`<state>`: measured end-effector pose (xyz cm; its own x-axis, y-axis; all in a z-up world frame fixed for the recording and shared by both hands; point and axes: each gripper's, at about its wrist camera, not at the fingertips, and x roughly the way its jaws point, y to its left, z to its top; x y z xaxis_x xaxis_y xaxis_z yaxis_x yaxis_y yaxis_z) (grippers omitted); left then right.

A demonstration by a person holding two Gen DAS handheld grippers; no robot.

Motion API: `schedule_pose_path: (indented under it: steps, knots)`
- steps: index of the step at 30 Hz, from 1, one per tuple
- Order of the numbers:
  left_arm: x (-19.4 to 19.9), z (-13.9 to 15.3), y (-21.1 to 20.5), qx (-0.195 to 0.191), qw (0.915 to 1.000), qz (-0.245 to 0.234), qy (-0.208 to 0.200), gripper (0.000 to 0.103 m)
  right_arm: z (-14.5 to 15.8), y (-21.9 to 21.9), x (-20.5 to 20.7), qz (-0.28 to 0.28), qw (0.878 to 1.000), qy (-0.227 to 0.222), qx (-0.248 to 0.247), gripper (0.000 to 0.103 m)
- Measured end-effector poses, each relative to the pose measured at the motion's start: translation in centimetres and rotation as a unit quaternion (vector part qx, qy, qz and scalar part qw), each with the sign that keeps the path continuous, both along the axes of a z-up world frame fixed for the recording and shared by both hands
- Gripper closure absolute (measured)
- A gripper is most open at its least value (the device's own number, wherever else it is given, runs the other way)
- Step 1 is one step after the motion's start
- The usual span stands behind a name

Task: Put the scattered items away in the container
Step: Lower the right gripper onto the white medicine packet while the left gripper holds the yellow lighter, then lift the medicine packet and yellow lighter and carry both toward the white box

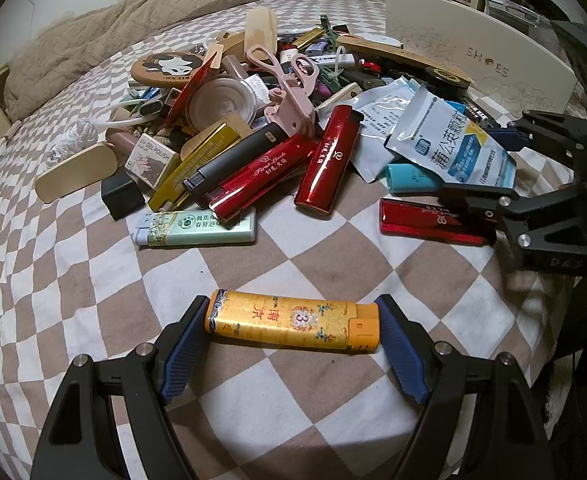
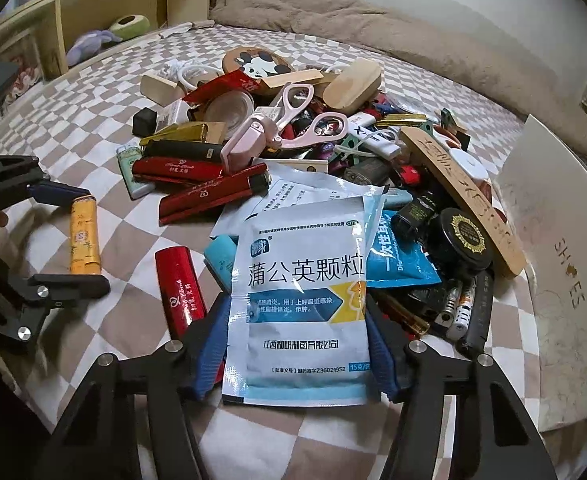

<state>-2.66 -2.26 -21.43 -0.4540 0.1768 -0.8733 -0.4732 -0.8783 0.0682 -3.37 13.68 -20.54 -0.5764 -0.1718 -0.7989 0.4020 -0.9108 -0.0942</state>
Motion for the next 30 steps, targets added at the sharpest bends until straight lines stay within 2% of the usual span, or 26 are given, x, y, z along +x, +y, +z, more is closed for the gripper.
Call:
schedule_pose_path:
  steps: [3,8,18,23,30]
  knots:
    - [0.1,0.1,0.1,-0.002,1.0,0.002,0.001,0.021,0.5,0.2,0.3,0.0,1.0,0.004,-0.008,0.049]
    - [0.2,0.2,0.3,-0.005,1.0,0.006,0.004,0.021,0.6,0.5,0.4,-0.001,1.0,0.003,-0.008,0.05]
    - [0.5,0.2,0.4,-0.013,0.9998,0.011,0.009,0.021,0.4,-0.3,0.8,0.019,0.999,0.014,0.024,0.049]
    - [0.5,0.4,0.3,-0.01,0.9998,0.016,0.008,0.021,0.7,0.3,0.8,0.016,1.0,0.007,0.004,0.053]
    - [0.8,1.0,0.3,-0.008,0.9995,0.027,0.018,0.021,1.3,1.2,1.1,0.009,1.0,0.006,-0.018,0.054]
